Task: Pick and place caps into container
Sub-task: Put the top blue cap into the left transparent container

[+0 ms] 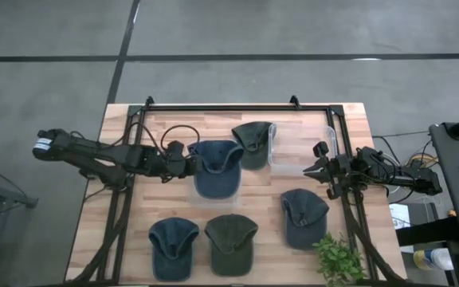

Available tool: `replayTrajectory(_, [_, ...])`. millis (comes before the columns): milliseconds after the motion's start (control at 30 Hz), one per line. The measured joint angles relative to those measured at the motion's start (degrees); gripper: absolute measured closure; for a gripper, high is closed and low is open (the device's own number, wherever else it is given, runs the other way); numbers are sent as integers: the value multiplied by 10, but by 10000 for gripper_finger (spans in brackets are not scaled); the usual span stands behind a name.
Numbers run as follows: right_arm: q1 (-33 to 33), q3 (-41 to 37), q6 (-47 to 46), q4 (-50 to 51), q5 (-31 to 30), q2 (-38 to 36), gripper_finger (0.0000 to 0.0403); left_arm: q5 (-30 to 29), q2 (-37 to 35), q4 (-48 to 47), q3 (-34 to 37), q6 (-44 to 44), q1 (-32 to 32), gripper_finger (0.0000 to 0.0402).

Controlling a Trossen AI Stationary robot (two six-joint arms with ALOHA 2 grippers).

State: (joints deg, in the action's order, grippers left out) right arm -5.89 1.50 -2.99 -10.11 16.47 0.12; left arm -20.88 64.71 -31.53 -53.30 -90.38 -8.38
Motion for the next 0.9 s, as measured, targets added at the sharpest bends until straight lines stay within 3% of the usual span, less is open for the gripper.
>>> replayTrajectory(267, [0, 0, 0, 0, 0, 0, 365, -22, 0, 0, 0, 18, 0, 371])
replayTrajectory(900, [0, 0, 0, 0, 0, 0, 365, -7, 0, 0, 1, 20, 0, 368])
